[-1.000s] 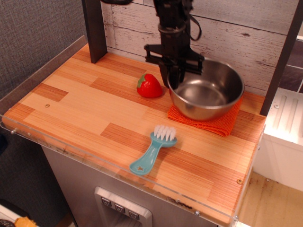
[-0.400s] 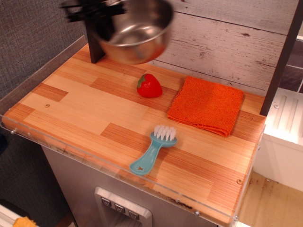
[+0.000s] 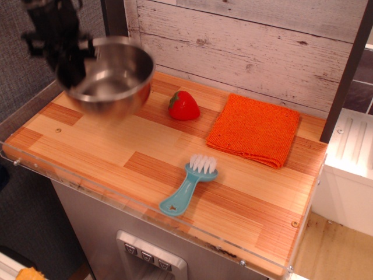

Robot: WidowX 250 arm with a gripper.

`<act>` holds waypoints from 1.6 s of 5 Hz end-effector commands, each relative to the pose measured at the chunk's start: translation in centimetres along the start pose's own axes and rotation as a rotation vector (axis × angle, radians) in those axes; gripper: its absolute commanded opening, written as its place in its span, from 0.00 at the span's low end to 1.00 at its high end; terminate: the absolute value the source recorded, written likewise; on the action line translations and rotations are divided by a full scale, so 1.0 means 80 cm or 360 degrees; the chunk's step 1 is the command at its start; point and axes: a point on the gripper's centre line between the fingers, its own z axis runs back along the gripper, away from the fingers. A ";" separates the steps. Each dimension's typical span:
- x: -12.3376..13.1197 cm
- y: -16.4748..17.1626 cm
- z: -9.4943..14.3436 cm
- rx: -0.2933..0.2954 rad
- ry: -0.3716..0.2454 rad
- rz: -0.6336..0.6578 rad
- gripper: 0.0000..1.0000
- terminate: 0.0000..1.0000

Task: Move bowl to lower left corner

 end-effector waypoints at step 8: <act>-0.010 -0.006 0.075 0.0038 -0.0222 0.0061 1.00 0.00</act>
